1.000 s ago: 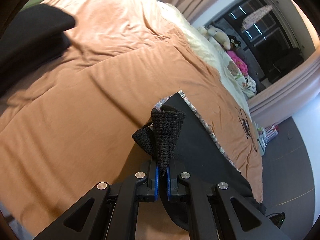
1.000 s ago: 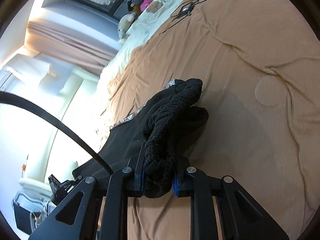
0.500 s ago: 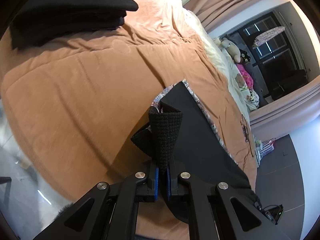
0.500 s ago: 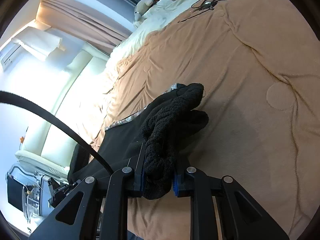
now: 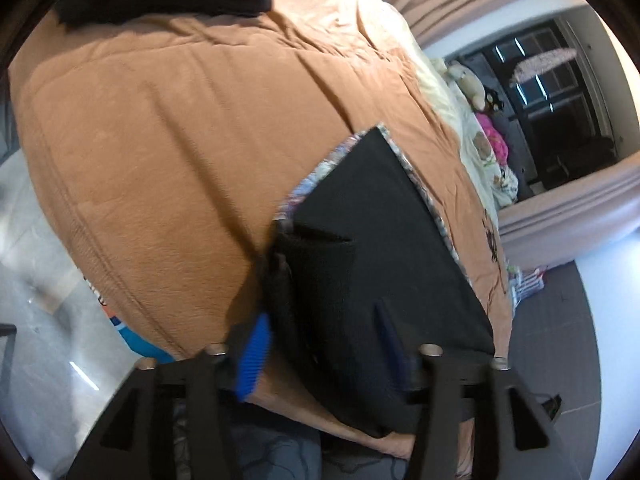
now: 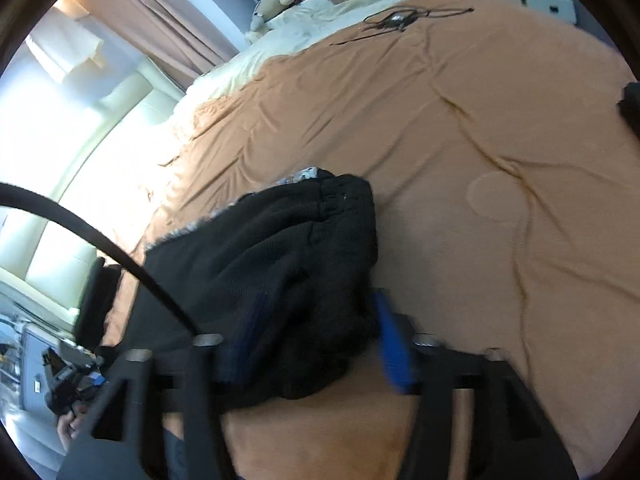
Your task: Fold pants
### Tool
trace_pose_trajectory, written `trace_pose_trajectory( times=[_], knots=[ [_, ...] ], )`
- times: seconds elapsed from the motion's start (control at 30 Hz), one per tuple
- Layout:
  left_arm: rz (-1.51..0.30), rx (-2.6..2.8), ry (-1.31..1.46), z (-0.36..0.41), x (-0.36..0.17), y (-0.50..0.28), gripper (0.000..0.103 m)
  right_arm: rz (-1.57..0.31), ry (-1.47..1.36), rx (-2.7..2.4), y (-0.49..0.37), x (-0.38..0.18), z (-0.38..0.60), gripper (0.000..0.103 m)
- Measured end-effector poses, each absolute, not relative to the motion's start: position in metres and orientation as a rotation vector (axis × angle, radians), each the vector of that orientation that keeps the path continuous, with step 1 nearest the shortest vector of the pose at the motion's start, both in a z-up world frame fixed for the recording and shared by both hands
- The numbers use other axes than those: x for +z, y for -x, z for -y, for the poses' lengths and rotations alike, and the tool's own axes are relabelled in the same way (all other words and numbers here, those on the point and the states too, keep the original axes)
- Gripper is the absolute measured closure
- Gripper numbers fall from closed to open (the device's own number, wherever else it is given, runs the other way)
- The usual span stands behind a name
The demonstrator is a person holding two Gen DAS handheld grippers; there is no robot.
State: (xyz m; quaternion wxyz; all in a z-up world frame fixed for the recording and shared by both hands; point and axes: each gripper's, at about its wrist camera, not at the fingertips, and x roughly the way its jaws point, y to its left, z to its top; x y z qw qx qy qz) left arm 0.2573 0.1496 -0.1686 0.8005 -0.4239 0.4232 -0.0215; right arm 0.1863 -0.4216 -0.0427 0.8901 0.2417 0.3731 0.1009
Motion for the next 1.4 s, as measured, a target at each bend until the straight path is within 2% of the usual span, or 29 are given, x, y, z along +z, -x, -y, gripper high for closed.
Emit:
trace_pose_trajectory(
  times=[0.2,0.63,0.7,0.77,0.87,1.4],
  knots=[
    [-0.902,-0.075,1.0,-0.165,-0.188,-0.251,0.045,-0.735,-0.551,0.15,-0.156,-0.04,0.417,0.033],
    [-0.915,-0.034,0.995,-0.153,-0.183,-0.262,0.045,-0.693,-0.441,0.174,-0.127,-0.024,0.356,0.033],
    [-0.914,-0.036,0.998,-0.151,-0.185,-0.262,0.051,-0.698,-0.398,0.18,-0.128,-0.021,0.341,0.033],
    [-0.934,-0.039,1.005,-0.15,-0.191,-0.262,0.084,-0.708,-0.364,0.182,-0.133,-0.02,0.329,0.033],
    [-0.941,-0.055,1.051,-0.155,-0.2,-0.258,0.096,-0.725,-0.349,0.208,-0.147,-0.018,0.311,0.033],
    [-0.86,-0.158,1.158,-0.173,-0.212,-0.228,0.097,-0.806,-0.211,0.28,-0.188,-0.02,0.205,0.033]
  ],
)
